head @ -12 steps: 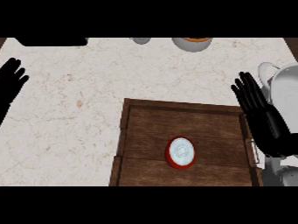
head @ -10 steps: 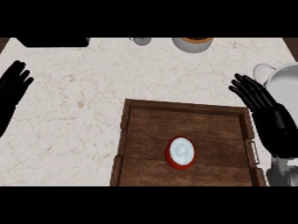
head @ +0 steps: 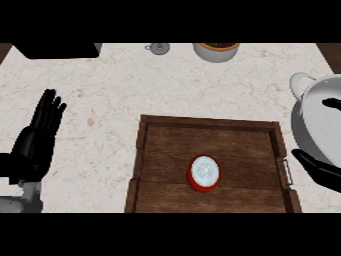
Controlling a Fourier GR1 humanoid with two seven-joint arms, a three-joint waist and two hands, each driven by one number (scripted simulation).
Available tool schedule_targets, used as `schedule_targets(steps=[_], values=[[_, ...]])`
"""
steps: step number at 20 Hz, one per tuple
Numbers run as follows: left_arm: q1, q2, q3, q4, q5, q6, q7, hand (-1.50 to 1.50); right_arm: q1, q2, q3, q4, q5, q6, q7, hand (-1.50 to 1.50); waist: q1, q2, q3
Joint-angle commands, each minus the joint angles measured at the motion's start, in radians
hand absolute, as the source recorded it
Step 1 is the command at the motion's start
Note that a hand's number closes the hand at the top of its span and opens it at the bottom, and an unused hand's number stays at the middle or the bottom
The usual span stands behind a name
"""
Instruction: Pick the can from the tray and place it in the pot
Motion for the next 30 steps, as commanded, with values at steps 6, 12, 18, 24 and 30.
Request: schedule_targets(steps=[6, 12, 18, 24, 30], values=[[0.083, -0.104, -0.065, -0.006, -0.072, 0.040, -0.104, 0.00, 0.404, 0.099, 0.101, -0.275, 0.107, 0.047, -0.402, -1.50, 0.014, 0.002, 0.000], [0.038, -0.126, -0.067, 0.048, -0.104, 0.061, -0.116, 0.00, 0.494, -0.038, 0.129, -0.405, 0.375, 0.031, -0.121, -1.50, 0.010, 0.005, -0.004], [0.056, -0.127, -0.088, 0.021, -0.113, 0.053, -0.112, 0.00, 0.555, -0.142, 0.216, -0.479, 0.688, 0.094, 0.116, -1.50, 0.024, 0.006, -0.004], [0.054, -0.140, -0.094, -0.019, -0.137, 0.065, -0.077, 0.00, 0.416, -0.021, 0.470, -0.454, 0.933, 0.151, 0.404, -1.50, 0.042, 0.006, -0.001], [0.018, -0.169, -0.074, 0.015, -0.147, 0.052, -0.055, 0.00, 0.305, 0.056, 0.579, -0.368, 1.035, 0.209, 0.530, -1.50, 0.033, 0.006, 0.000]])
